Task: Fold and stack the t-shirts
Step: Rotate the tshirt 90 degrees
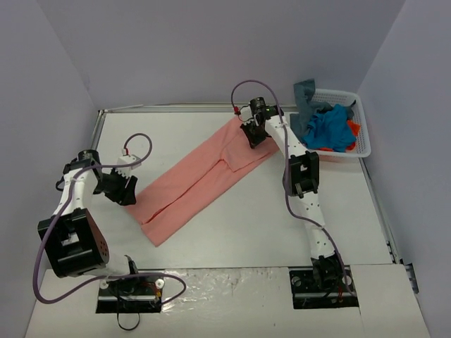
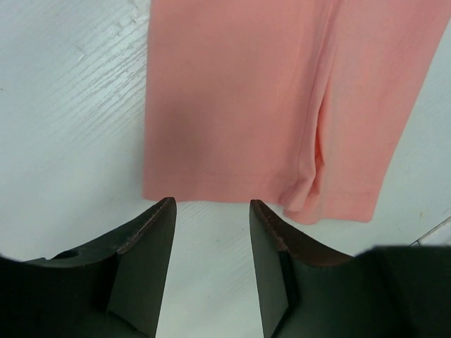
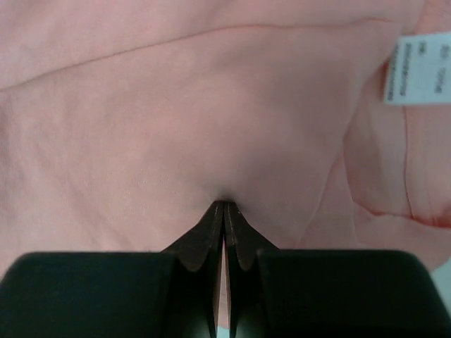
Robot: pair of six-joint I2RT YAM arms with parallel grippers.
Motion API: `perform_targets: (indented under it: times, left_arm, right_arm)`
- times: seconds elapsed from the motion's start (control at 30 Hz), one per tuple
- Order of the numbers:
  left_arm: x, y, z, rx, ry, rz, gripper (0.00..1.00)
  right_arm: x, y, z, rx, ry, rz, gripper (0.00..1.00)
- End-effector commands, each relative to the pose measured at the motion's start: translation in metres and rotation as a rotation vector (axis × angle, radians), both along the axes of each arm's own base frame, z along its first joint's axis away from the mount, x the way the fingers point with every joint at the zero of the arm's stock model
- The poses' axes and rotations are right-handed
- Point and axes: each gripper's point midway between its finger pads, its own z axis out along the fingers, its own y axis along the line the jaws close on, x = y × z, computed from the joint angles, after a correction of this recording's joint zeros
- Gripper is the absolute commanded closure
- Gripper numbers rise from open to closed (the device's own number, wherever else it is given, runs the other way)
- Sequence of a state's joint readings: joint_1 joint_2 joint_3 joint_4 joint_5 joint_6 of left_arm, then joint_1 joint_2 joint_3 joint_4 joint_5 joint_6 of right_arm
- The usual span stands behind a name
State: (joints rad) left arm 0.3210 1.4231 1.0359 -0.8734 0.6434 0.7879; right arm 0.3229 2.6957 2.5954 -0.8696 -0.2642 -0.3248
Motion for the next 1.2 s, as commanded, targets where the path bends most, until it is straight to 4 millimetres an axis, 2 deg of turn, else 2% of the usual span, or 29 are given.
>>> perform_targets:
  times: [0.0, 0.03, 0.1, 0.13, 0.2, 0.27, 0.37, 0.47, 0.5, 0.53, 0.57, 0.6, 0.67, 0.7, 0.77, 0.8, 0.83, 0.87, 0.9, 0.93, 0.97, 1.0, 1.03, 1.07, 1.1, 1.13, 1.17]
  left_arm:
    - [0.005, 0.004, 0.012, 0.017, -0.019, 0.038, 0.55]
    - [0.006, 0.004, 0.012, 0.016, -0.015, 0.043, 0.55]
    - [0.006, 0.006, 0.013, 0.025, -0.012, 0.059, 0.55]
    - [0.006, 0.007, 0.013, 0.027, -0.008, 0.066, 0.55]
    - [0.006, 0.007, 0.015, 0.028, -0.004, 0.073, 0.55]
    - [0.005, 0.005, 0.016, 0.025, 0.003, 0.077, 0.55]
    - [0.003, 0.001, 0.018, 0.025, -0.001, 0.077, 0.55]
    - [0.002, -0.002, 0.018, 0.035, -0.011, 0.072, 0.55]
    - [0.003, -0.005, 0.019, 0.036, -0.015, 0.064, 0.55]
    - [0.003, -0.007, 0.02, 0.034, -0.02, 0.067, 0.55]
    - [0.004, -0.008, 0.022, 0.033, -0.028, 0.067, 0.55]
    - [0.004, -0.01, 0.022, 0.034, -0.035, 0.064, 0.55]
    - [0.006, -0.014, 0.025, 0.04, -0.059, 0.059, 0.55]
    - [0.006, -0.016, 0.027, 0.04, -0.067, 0.054, 0.55]
    - [0.005, -0.022, 0.026, 0.046, -0.073, 0.029, 0.55]
    - [0.002, -0.024, 0.025, 0.052, -0.064, 0.016, 0.55]
    - [0.0, -0.025, 0.022, 0.071, -0.055, -0.01, 0.55]
    - [-0.003, -0.026, 0.018, 0.076, -0.046, -0.026, 0.55]
    - [-0.006, -0.026, 0.014, 0.078, -0.03, -0.041, 0.55]
    - [-0.009, -0.026, 0.01, 0.091, -0.023, -0.07, 0.6]
    - [-0.011, -0.025, 0.006, 0.098, -0.012, -0.082, 0.66]
    - [-0.013, -0.024, 0.0, 0.105, 0.007, -0.095, 0.72]
    - [-0.014, -0.021, -0.004, 0.121, 0.013, -0.112, 0.83]
    - [-0.014, -0.02, -0.007, 0.127, 0.017, -0.12, 0.88]
    - [-0.014, -0.019, -0.011, 0.131, 0.029, -0.137, 0.93]
    - [-0.014, -0.019, -0.013, 0.134, 0.032, -0.148, 0.97]
    - [-0.014, -0.019, -0.014, 0.129, 0.037, -0.156, 0.98]
  right_arm:
    - [0.038, 0.008, -0.01, -0.046, -0.166, -0.061, 1.0]
    - [0.055, 0.017, -0.002, -0.026, -0.248, -0.067, 1.0]
    - [0.067, 0.023, 0.0, -0.046, -0.316, -0.086, 1.0]
    - [0.083, 0.028, 0.013, -0.027, -0.385, -0.097, 1.0]
    - [0.099, 0.032, 0.017, -0.024, -0.453, -0.115, 1.0]
    - [0.107, 0.038, 0.024, -0.021, -0.504, -0.112, 1.0]
    - [0.118, 0.034, 0.038, -0.06, -0.581, -0.148, 1.0]
    - [0.12, 0.036, 0.065, -0.073, -0.638, -0.154, 1.0]
    - [0.12, 0.036, 0.09, -0.068, -0.677, -0.16, 1.0]
    - [0.121, 0.037, 0.105, -0.071, -0.716, -0.17, 1.0]
    - [0.116, 0.036, 0.109, -0.1, -0.726, -0.181, 1.0]
    - [0.113, 0.036, 0.145, -0.084, -0.777, -0.196, 1.0]
    - [0.106, 0.037, 0.173, -0.062, -0.809, -0.209, 1.0]
    - [0.094, 0.039, 0.196, -0.046, -0.825, -0.203, 1.0]
    - [0.077, 0.041, 0.215, -0.03, -0.828, -0.19, 1.0]
    - [0.057, 0.039, 0.226, -0.025, -0.815, -0.169, 1.0]
    - [0.046, 0.037, 0.229, -0.025, -0.805, -0.159, 1.0]
    - [0.027, 0.031, 0.261, 0.009, -0.834, -0.155, 1.0]
    - [0.008, 0.024, 0.234, -0.025, -0.758, -0.121, 1.0]
    - [-0.004, 0.018, 0.231, -0.04, -0.735, -0.103, 1.0]
    - [-0.024, 0.007, 0.256, -0.035, -0.763, -0.091, 1.0]
    - [-0.043, -0.002, 0.244, -0.06, -0.705, -0.047, 1.0]
    - [-0.067, -0.017, 0.238, -0.1, -0.672, -0.003, 1.0]
    - [-0.081, -0.027, 0.231, -0.122, -0.641, 0.012, 1.0]
    - [-0.104, -0.046, 0.2, -0.166, -0.546, 0.029, 1.0]
    - [-0.12, -0.059, 0.212, -0.164, -0.562, 0.021, 1.0]
    - [-0.133, -0.071, 0.204, -0.177, -0.529, 0.014, 1.0]
